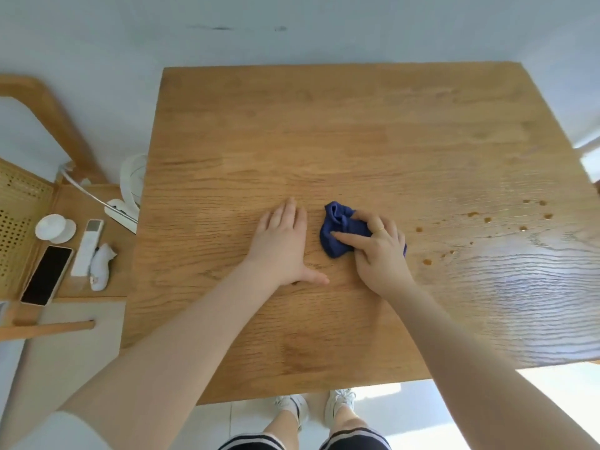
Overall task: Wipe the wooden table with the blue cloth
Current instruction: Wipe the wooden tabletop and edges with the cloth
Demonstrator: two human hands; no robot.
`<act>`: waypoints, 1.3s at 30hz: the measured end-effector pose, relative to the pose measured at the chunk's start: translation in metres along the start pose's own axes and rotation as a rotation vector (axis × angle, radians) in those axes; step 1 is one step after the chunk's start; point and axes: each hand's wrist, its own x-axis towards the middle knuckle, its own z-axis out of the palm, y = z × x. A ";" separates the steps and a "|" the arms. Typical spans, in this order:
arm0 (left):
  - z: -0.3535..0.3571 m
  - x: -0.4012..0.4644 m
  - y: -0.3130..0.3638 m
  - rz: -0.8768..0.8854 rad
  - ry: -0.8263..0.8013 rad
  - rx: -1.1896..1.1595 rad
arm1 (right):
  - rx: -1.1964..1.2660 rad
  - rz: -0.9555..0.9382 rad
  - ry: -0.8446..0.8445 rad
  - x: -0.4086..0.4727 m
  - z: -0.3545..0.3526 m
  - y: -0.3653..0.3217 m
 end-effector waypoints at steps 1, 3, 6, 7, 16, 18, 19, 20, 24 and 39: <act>0.000 0.004 0.001 0.020 0.019 0.019 | 0.004 -0.001 -0.010 0.005 -0.002 0.002; 0.001 0.010 0.001 0.049 0.020 0.028 | -0.029 0.011 0.027 0.025 -0.001 0.004; 0.006 0.013 0.001 0.041 -0.009 -0.016 | -0.078 0.091 0.119 0.066 -0.003 0.012; 0.007 0.013 0.001 0.038 -0.019 -0.024 | -0.080 0.131 0.125 0.078 -0.004 0.013; 0.002 0.013 0.008 -0.004 -0.065 -0.047 | -0.051 -0.071 -0.048 0.003 -0.006 0.002; 0.003 0.015 0.008 -0.013 -0.058 -0.045 | -0.063 -0.145 -0.073 0.012 -0.013 0.013; 0.002 0.016 0.008 -0.012 -0.051 -0.040 | -0.072 -0.135 -0.060 0.024 -0.015 0.018; 0.002 0.017 0.008 -0.013 -0.046 -0.033 | -0.085 -0.097 -0.031 0.041 -0.016 0.022; 0.000 0.015 0.013 -0.047 -0.072 -0.015 | -0.086 0.097 0.035 0.100 -0.022 0.031; 0.010 0.014 0.070 -0.213 -0.019 -0.072 | -0.120 -0.141 -0.091 0.116 -0.048 0.075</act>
